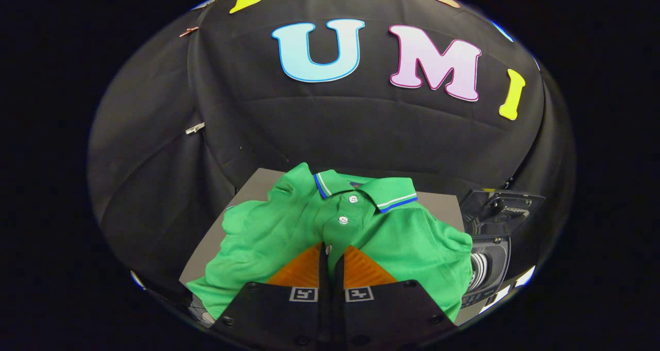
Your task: Put the clothes into the washing machine and then close the washing machine lid.
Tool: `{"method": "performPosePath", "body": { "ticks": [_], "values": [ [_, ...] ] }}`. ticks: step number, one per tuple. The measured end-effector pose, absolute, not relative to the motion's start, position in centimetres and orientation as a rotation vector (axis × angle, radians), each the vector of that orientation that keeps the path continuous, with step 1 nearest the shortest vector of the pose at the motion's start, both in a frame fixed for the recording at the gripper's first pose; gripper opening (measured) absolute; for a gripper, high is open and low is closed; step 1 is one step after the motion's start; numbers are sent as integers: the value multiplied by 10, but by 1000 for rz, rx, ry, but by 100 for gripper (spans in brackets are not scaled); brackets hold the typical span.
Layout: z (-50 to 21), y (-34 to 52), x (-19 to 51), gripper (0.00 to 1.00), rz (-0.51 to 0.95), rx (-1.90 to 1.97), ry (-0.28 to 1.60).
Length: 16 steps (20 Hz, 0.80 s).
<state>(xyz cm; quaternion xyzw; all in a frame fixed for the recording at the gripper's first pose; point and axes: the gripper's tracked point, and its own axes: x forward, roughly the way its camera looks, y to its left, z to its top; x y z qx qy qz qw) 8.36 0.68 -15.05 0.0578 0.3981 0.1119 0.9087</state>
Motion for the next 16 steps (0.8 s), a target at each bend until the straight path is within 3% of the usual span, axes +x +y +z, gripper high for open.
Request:
{"method": "performPosePath", "body": {
  "ticks": [16],
  "values": [
    [-119,-51,76,4,326,111,758]
  ]
}}
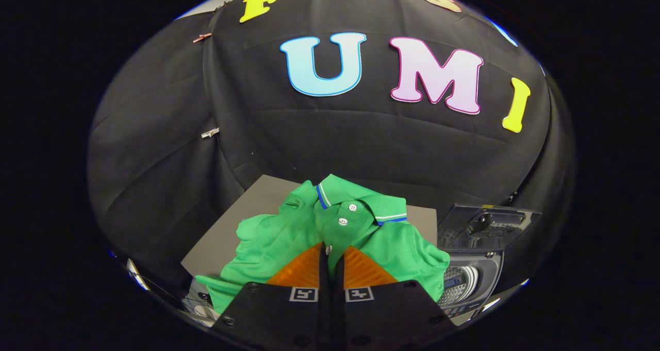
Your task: Put the clothes into the washing machine and then close the washing machine lid.
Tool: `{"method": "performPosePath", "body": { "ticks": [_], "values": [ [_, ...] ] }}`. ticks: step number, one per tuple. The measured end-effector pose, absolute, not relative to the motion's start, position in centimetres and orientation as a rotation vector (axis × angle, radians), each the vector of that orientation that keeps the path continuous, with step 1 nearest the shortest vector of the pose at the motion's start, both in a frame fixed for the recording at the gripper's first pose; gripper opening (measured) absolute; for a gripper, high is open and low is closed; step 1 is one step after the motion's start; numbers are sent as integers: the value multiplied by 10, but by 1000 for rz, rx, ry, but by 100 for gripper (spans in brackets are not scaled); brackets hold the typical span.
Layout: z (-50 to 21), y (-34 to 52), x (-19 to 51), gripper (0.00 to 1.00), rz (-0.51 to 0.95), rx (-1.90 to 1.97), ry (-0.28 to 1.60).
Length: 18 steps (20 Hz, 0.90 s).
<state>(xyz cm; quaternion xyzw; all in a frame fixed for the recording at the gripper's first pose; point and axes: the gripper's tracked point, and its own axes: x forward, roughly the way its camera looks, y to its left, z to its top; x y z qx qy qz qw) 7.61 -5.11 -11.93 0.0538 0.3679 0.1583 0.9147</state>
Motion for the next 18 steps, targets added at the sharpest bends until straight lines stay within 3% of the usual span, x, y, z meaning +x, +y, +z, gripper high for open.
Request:
{"method": "performPosePath", "body": {
  "ticks": [18],
  "values": [
    [-130,-308,80,4,398,183,720]
  ]
}}
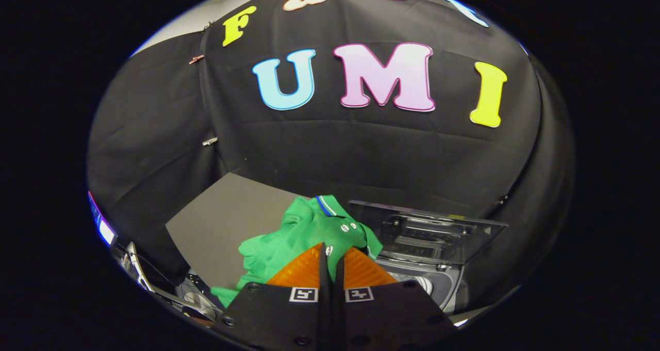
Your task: Put the clothes into the washing machine and then close the washing machine lid.
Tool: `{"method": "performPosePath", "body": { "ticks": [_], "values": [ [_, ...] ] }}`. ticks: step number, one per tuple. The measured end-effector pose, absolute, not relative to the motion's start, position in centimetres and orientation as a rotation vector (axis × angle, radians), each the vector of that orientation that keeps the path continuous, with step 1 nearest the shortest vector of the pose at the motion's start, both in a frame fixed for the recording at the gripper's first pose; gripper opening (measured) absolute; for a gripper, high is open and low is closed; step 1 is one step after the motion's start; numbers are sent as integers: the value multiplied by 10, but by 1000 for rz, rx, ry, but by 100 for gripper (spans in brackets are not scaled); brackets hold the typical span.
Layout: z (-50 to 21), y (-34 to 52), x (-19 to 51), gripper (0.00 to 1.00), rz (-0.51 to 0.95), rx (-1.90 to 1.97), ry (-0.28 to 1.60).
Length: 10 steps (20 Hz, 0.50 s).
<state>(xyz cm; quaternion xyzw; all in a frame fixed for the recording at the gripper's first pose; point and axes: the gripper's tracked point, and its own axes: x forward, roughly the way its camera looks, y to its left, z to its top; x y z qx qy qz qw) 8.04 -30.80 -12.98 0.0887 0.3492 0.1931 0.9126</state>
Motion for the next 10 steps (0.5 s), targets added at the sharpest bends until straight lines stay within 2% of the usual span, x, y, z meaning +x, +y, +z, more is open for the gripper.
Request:
{"method": "performPosePath", "body": {
  "ticks": [10],
  "values": [
    [-178,-393,104,4,317,173,752]
  ]
}}
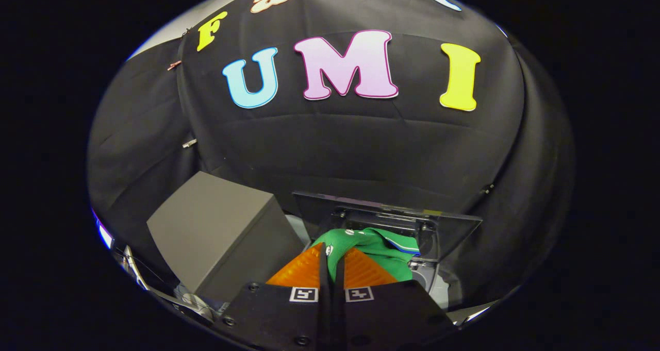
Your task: Put the clothes into the washing machine and then close the washing machine lid.
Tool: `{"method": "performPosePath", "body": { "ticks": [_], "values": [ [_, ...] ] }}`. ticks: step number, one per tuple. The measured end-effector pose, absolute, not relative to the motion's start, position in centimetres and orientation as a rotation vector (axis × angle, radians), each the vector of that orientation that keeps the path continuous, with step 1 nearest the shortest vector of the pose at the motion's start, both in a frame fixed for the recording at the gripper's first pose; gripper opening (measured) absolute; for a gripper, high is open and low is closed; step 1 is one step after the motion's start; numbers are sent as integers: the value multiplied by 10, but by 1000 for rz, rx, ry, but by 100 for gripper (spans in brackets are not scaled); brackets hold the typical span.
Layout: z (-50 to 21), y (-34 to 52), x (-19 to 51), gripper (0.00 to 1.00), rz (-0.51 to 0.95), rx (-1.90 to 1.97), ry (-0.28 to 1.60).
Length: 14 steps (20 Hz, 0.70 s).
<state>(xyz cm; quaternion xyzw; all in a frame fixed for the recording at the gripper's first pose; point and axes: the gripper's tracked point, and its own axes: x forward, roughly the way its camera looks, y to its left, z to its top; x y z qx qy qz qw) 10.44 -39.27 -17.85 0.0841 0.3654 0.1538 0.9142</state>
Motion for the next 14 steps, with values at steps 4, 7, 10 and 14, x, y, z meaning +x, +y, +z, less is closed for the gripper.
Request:
{"method": "performPosePath", "body": {
  "ticks": [4,7,10,14],
  "values": [
    [-207,-416,105,4,256,213,826],
    [-218,-415,112,4,232,238,815],
    [-225,-415,107,5,241,203,781],
    [-246,-411,98,5,224,173,776]
  ]
}}
